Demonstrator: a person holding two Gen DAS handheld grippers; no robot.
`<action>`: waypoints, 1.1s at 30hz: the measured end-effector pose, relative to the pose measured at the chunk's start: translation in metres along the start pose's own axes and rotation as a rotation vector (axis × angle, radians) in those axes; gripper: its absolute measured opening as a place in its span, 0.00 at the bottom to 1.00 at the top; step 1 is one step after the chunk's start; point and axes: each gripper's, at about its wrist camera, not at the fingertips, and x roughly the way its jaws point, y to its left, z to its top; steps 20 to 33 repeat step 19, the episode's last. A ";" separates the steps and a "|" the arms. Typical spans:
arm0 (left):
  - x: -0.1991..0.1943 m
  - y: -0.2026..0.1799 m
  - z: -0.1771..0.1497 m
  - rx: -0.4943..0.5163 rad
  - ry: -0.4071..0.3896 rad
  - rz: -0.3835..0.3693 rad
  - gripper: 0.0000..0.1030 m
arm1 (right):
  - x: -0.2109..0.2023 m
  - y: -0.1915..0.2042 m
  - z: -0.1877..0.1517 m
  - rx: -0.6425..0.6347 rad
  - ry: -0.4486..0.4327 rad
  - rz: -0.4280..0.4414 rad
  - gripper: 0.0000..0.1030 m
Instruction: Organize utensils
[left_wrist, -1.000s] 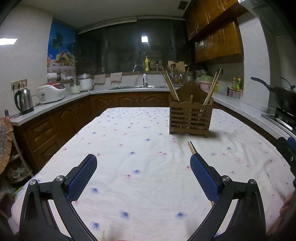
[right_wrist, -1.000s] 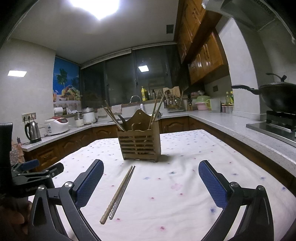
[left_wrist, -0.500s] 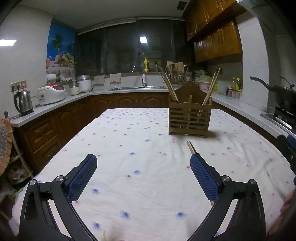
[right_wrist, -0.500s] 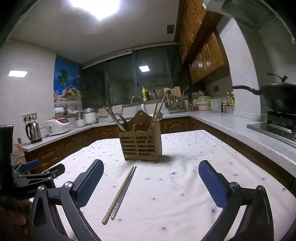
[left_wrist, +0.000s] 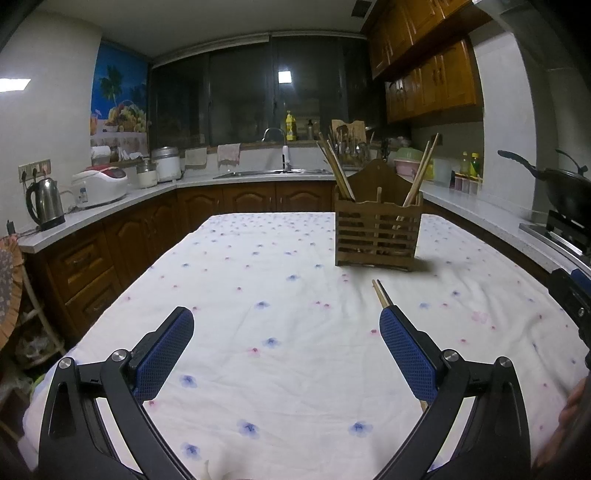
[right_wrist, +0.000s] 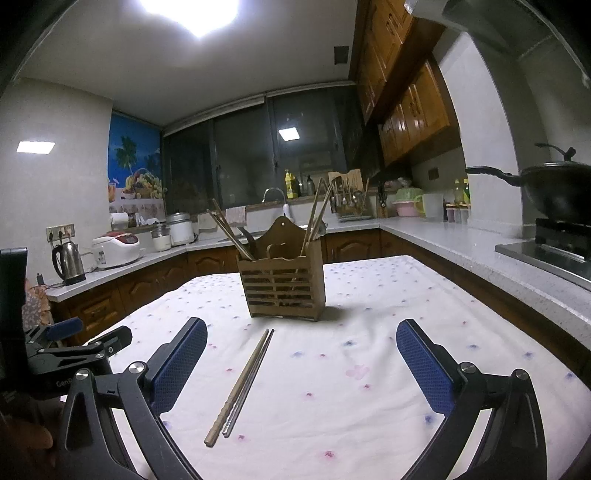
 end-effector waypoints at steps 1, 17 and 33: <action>0.000 0.000 0.000 0.000 0.001 -0.001 1.00 | 0.000 -0.001 0.000 -0.003 0.000 -0.001 1.00; 0.008 0.001 0.003 -0.006 0.024 -0.027 1.00 | 0.006 -0.001 0.000 0.004 0.020 -0.004 1.00; 0.009 0.000 0.004 -0.003 0.027 -0.031 1.00 | 0.009 -0.001 0.000 0.006 0.027 -0.005 1.00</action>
